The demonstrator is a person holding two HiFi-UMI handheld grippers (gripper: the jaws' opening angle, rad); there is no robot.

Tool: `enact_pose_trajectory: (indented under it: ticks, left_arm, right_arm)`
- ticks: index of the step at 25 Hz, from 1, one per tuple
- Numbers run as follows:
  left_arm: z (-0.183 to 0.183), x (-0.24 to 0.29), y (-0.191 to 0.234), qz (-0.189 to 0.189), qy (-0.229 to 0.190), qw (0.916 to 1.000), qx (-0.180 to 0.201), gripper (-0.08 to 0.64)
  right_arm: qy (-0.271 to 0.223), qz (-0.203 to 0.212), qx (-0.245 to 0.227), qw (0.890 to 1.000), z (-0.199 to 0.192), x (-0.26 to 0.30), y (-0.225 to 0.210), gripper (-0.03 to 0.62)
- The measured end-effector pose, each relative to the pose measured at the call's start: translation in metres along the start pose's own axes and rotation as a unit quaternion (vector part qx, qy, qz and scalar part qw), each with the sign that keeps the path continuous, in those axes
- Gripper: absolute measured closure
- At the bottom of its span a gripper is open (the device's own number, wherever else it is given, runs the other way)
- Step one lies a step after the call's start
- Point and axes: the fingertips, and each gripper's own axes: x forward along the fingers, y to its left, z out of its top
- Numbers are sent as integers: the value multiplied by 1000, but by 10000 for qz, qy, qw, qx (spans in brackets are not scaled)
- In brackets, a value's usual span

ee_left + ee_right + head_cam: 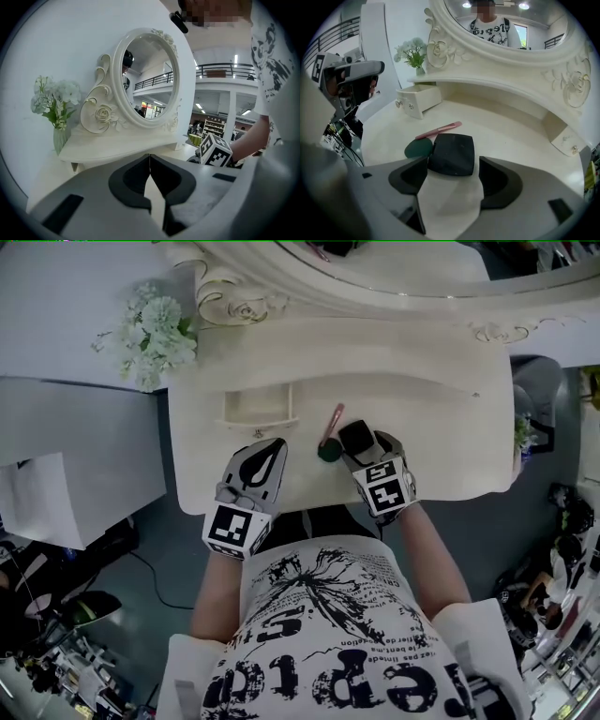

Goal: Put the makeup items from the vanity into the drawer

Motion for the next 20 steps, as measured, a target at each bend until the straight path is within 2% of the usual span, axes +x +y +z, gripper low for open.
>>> enact_pose_trajectory:
  ticks: [12, 20]
  left_arm:
    - [0, -5, 7, 124, 13, 9999, -55, 540]
    - [11, -18, 14, 253, -106, 9996, -32, 538]
  right_arm:
    - [75, 60, -65, 9999, -3, 1, 1, 269]
    - [-163, -4, -20, 9999, 21, -21, -3, 273]
